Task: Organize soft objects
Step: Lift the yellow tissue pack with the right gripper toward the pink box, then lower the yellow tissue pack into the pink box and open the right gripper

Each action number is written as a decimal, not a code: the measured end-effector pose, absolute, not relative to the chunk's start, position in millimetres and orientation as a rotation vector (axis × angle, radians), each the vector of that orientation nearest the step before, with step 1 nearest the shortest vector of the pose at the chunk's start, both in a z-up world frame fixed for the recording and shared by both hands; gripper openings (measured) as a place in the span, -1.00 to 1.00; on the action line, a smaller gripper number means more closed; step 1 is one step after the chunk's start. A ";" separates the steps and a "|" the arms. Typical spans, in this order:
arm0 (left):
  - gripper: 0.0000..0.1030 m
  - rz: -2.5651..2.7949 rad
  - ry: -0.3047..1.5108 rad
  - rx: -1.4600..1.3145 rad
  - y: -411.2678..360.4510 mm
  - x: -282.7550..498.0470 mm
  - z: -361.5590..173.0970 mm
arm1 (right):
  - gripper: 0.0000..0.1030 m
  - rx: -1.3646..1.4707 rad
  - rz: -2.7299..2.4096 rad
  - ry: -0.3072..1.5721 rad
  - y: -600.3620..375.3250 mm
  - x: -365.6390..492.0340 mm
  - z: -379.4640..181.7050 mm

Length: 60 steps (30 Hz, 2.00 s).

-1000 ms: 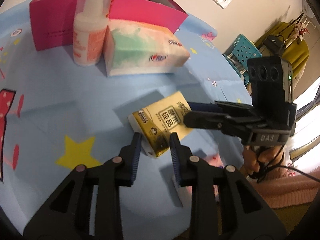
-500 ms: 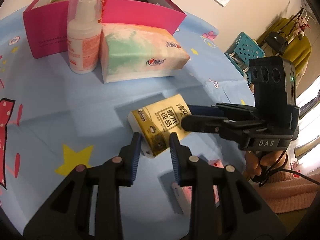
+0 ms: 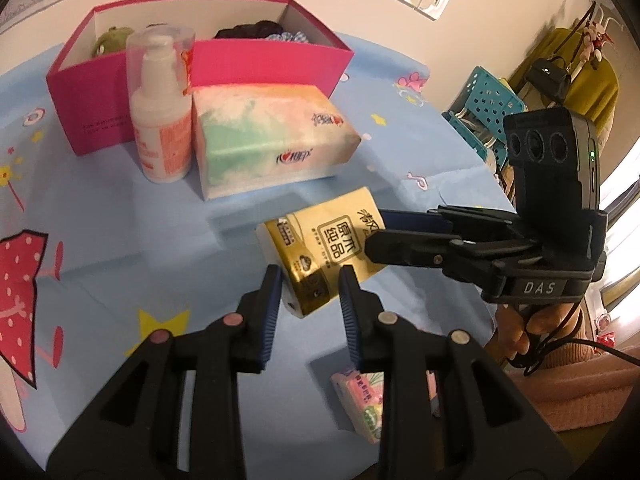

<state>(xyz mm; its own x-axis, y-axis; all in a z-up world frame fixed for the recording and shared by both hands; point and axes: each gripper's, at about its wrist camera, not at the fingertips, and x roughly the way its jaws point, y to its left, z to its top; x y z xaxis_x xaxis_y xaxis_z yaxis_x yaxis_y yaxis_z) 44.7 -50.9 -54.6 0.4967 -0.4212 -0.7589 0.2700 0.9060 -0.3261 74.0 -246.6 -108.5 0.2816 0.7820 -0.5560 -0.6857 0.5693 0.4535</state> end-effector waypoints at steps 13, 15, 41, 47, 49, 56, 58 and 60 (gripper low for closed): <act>-0.41 -0.426 0.917 -0.158 -49.6 47.0 -35.7 | -0.32 0.128 0.986 0.764 -254.6 73.8 -85.6; -0.41 -0.426 0.909 -0.154 -50.3 48.5 -33.1 | -0.32 0.124 0.985 0.758 -254.8 74.7 -83.2; -0.41 -0.412 0.849 -0.117 -55.3 65.0 -12.7 | -0.32 0.114 0.974 0.677 -257.5 90.8 -52.3; -0.41 -0.403 0.835 -0.116 -53.4 74.8 -7.1 | -0.32 0.121 0.979 0.674 -255.8 101.9 -48.2; -0.41 -0.400 0.828 -0.113 -53.1 78.1 -4.2 | -0.32 0.119 0.976 0.670 -255.0 103.0 -47.6; -0.41 -0.394 0.816 -0.104 -52.9 88.5 0.9 | -0.32 0.119 0.974 0.654 -254.4 110.4 -41.1; -0.41 -0.393 0.814 -0.104 -52.4 91.2 1.5 | -0.32 0.117 0.973 0.651 -253.8 111.8 -39.7; -0.41 -0.391 0.811 -0.102 -52.4 93.7 2.7 | -0.32 0.114 0.973 0.648 -253.1 113.4 -38.6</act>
